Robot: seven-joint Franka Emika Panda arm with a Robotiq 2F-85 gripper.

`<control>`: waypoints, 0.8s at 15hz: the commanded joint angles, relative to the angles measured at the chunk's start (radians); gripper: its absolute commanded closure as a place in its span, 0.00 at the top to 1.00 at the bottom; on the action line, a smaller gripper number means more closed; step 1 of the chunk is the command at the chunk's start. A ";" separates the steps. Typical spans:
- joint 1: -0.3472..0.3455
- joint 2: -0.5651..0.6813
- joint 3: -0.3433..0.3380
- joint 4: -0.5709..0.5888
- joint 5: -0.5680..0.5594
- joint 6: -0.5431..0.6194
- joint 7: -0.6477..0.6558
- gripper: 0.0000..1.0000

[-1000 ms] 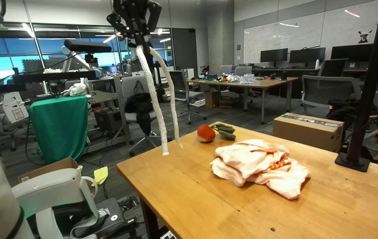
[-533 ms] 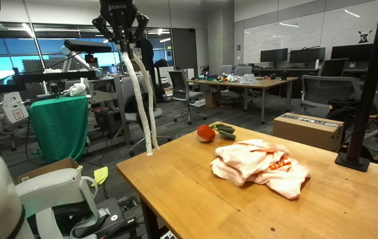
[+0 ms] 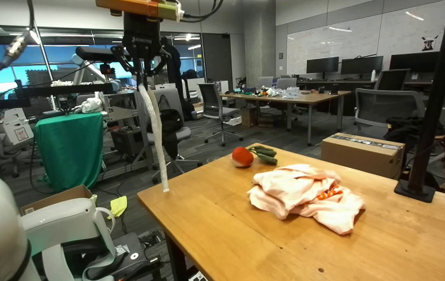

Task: Move the pink t-shirt to the right, move the radish and white rope to the left

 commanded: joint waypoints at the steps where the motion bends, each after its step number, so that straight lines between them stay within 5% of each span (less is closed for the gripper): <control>1: -0.005 0.091 0.028 0.039 0.065 0.049 -0.051 0.08; 8: -0.048 0.199 0.045 0.042 0.143 0.284 0.010 0.08; 12: -0.063 0.229 0.027 0.046 0.209 0.276 0.004 0.08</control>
